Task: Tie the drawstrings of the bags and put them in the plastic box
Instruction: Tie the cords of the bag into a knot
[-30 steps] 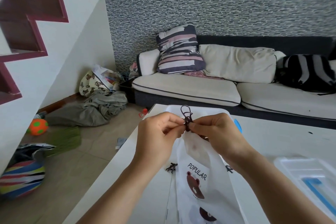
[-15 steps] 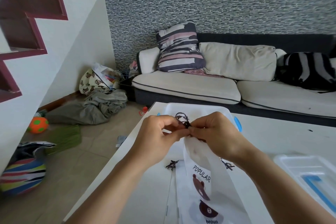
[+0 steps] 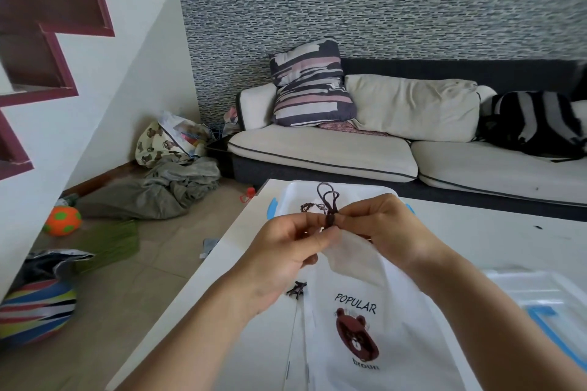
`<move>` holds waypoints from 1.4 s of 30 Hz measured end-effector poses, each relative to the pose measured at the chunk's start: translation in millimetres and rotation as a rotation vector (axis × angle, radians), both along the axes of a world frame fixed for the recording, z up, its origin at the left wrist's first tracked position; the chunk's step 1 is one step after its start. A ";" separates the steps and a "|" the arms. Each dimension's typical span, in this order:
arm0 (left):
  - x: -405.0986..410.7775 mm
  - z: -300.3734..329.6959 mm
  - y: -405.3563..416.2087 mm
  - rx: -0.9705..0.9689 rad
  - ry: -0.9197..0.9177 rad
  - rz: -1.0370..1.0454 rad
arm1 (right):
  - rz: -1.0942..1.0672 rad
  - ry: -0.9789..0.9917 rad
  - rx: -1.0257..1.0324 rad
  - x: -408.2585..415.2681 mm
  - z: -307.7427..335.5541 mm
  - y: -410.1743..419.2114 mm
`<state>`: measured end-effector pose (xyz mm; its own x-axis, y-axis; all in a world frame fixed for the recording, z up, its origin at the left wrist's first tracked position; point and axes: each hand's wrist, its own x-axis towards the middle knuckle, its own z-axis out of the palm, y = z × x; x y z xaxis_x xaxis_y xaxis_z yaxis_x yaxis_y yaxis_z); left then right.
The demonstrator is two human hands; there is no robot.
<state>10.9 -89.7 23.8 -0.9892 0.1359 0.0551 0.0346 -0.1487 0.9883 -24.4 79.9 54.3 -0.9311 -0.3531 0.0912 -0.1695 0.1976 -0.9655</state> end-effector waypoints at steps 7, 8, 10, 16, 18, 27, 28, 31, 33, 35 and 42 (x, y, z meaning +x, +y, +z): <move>-6.9 -3.4 -1.9 -0.388 0.239 0.204 | -0.006 0.028 0.085 6.3 0.6 -2.8; -7.1 -4.5 -3.2 -0.442 0.297 0.229 | -0.014 0.034 0.106 6.2 -0.2 -3.8; -6.4 -8.2 -4.9 -0.529 0.458 0.287 | -0.019 0.038 0.128 6.5 -1.4 -6.1; -4.6 -6.5 -8.3 -0.768 0.876 0.583 | -0.085 0.050 0.126 7.5 -0.1 -10.2; -5.2 -2.6 -11.8 -0.708 0.871 0.628 | -0.101 0.042 0.100 8.4 2.3 -9.9; -5.8 -0.8 -21.6 -0.434 0.380 0.611 | -0.126 -0.011 0.084 7.9 1.1 -8.2; -1.6 3.1 -20.3 -0.512 0.657 0.683 | -0.133 -0.006 0.098 7.3 0.5 -8.7; 5.9 6.0 -7.2 -0.794 1.206 0.631 | -0.121 0.022 0.132 7.5 -0.4 -11.3; 2.1 -0.2 0.5 -0.882 1.167 0.596 | -0.105 0.024 0.144 7.7 -0.9 -11.8; -1.0 -4.0 2.1 -0.875 1.026 0.564 | -0.086 0.032 0.144 8.4 -1.0 -11.3; -2.5 -2.2 1.9 -0.459 0.569 0.427 | -0.026 0.108 0.142 6.2 -1.8 -8.1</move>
<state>8.4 -87.7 21.6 -0.7989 -0.1129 0.5907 0.5069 0.4023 0.7624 -18.2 71.8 52.5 -0.9276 -0.3455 0.1420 -0.2638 0.3368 -0.9038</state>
